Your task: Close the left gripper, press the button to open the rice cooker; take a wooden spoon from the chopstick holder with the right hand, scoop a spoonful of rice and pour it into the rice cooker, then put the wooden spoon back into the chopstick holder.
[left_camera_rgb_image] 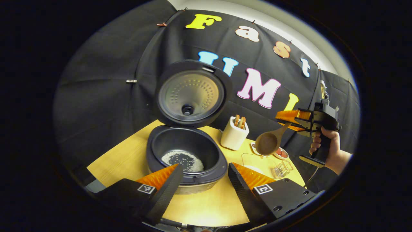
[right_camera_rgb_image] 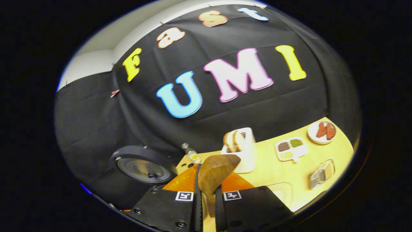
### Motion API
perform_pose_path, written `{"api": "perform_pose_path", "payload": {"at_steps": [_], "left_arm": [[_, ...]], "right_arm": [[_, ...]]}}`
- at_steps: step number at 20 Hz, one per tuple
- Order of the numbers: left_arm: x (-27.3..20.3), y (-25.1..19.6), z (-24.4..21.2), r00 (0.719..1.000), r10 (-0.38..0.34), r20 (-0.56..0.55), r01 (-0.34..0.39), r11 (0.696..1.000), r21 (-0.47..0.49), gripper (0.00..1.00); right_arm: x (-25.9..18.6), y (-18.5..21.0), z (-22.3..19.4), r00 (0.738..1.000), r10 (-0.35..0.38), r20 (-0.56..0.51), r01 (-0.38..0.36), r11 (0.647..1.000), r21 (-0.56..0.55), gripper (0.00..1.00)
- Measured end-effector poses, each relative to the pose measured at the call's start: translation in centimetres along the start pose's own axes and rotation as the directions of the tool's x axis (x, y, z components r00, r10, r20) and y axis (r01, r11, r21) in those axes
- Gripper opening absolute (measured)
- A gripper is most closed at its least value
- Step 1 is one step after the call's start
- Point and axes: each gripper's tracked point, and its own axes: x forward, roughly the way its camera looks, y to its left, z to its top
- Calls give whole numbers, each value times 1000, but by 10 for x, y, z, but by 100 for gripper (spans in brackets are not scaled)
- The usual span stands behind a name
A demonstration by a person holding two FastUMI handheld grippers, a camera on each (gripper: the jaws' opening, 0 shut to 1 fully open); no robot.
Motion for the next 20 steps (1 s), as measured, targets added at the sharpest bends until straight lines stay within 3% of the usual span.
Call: {"api": "perform_pose_path", "payload": {"at_steps": [5,10,15,20], "left_arm": [[10,-38,-3,1000,10,-3,-10,1000,12,95],[14,-59,-1,997,82,0,-82,997,-1,96],[12,-74,-3,983,181,2,-181,983,17,95],[8,-112,0,969,243,36,-241,969,-47,95]], "right_arm": [[-34,-132,61,977,-199,78,189,975,112,19],[-52,-251,84,929,-359,84,323,903,283,19],[-51,-329,56,904,-428,4,404,856,322,19],[-23,-364,9,905,-413,-100,422,842,337,19]]}}
